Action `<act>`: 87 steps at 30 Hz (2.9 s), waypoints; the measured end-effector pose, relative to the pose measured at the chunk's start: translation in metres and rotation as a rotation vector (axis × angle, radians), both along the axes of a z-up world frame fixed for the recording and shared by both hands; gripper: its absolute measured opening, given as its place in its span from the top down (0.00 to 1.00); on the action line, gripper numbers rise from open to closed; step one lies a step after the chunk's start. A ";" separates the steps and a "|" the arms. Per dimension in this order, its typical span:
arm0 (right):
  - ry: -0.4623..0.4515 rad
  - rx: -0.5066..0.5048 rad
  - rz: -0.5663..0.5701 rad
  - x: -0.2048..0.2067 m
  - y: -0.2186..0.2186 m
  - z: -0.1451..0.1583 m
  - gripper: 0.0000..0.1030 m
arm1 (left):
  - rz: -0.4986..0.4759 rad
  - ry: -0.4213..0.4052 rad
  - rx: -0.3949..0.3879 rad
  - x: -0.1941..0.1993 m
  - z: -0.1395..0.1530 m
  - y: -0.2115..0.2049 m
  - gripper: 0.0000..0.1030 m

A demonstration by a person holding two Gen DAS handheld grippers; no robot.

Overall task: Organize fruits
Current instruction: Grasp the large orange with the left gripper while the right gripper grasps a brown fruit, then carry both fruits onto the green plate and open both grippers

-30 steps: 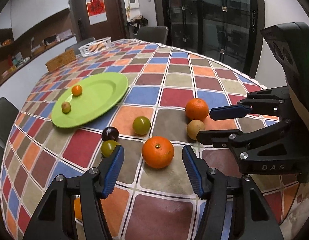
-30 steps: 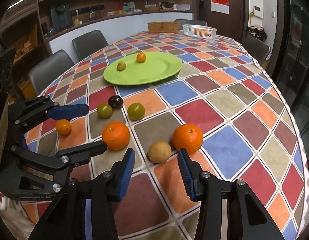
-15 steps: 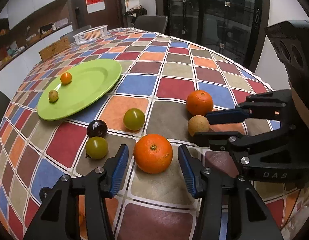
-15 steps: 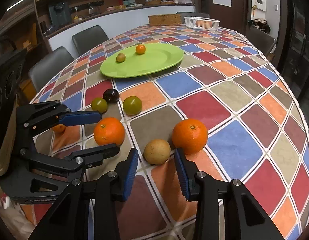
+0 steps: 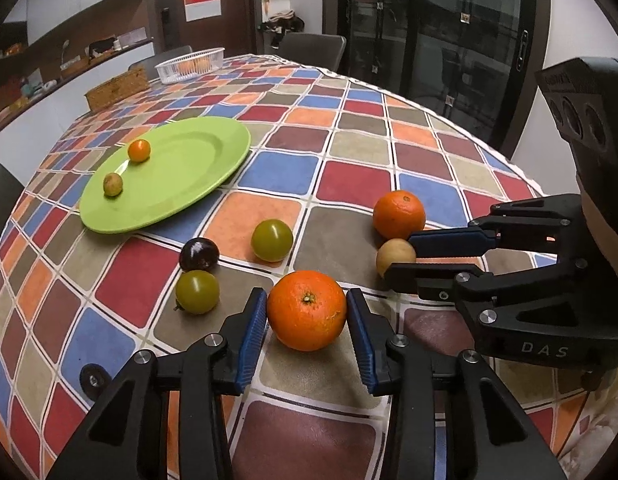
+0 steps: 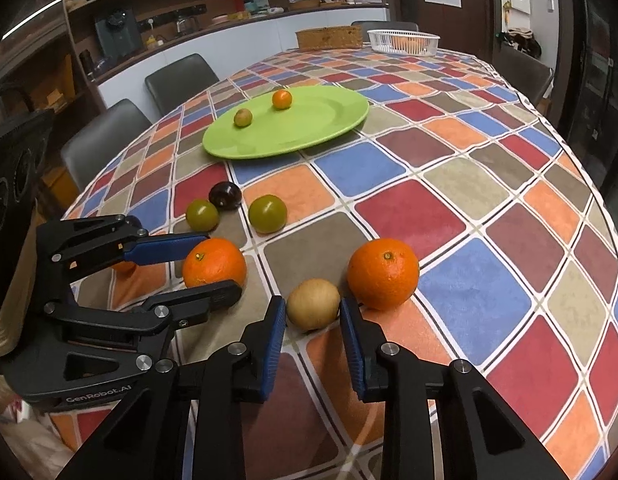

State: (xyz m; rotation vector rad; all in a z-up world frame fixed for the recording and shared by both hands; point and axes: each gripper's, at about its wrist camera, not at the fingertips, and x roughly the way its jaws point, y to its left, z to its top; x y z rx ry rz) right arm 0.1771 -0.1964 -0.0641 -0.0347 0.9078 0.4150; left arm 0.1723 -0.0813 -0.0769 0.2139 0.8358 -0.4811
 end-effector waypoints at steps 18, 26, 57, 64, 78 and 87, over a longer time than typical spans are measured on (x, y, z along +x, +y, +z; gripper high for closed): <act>0.052 0.051 0.005 -0.007 0.001 -0.004 0.70 | 0.074 -0.011 -0.013 -0.019 0.012 0.012 0.61; 0.036 0.018 0.018 -0.014 0.007 -0.003 0.72 | 0.101 -0.007 -0.029 -0.023 0.014 0.018 0.61; -0.191 0.079 0.050 0.051 0.049 0.084 0.72 | 0.250 -0.116 -0.088 0.038 0.076 0.072 0.62; -0.179 0.052 0.073 0.088 0.065 0.092 0.72 | 0.269 -0.093 -0.104 0.078 0.082 0.084 0.62; -0.015 -0.002 0.072 0.168 0.086 0.055 0.72 | 0.297 0.057 -0.087 0.147 0.043 0.097 0.62; 0.072 -0.006 0.048 0.189 0.089 0.031 0.72 | 0.315 0.125 -0.080 0.160 0.022 0.100 0.61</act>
